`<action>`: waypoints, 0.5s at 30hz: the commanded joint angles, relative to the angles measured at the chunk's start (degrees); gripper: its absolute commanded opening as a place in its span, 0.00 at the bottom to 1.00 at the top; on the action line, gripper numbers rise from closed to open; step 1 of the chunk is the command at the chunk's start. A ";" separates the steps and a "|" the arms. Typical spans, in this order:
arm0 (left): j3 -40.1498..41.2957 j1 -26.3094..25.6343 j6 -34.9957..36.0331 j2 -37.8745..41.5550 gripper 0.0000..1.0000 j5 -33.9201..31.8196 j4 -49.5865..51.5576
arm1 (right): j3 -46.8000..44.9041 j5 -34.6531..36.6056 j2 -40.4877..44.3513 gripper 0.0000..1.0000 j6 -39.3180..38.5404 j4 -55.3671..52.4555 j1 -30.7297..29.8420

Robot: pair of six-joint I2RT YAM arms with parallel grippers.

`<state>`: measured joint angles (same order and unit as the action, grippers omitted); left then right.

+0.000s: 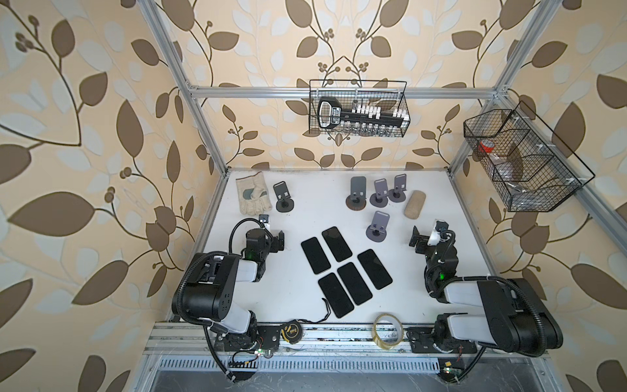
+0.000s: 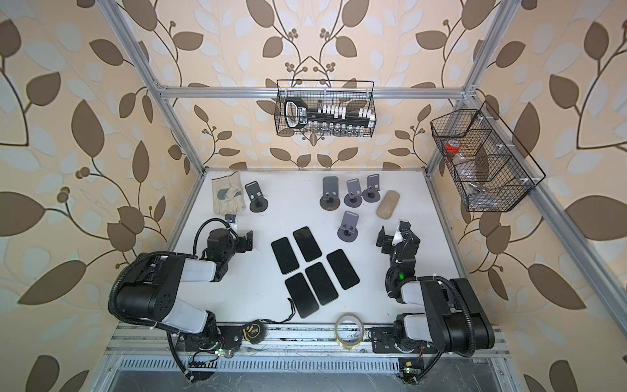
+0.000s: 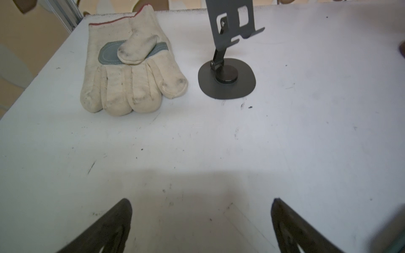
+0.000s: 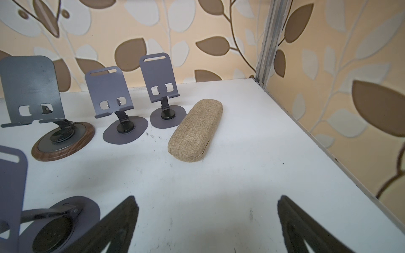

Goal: Remove the phone from the phone stand
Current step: Reset both arms

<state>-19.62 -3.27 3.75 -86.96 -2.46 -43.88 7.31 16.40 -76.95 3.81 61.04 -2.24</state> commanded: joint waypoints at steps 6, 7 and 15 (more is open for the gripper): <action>-1.33 0.62 -0.61 1.25 0.99 2.79 -0.49 | 1.02 0.81 0.04 1.00 -0.51 0.66 -0.40; -1.30 0.63 -0.50 1.35 0.99 3.14 -0.34 | 1.12 0.80 0.05 1.00 -0.56 0.66 -0.45; -1.14 0.63 -0.77 1.76 0.99 2.84 -0.35 | 1.99 -2.98 -0.21 1.00 -2.12 -0.68 -0.43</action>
<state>-20.12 -3.29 3.03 -86.94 -0.34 -43.66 7.42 15.99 -76.95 3.60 60.75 -2.37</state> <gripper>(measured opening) 0.989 0.999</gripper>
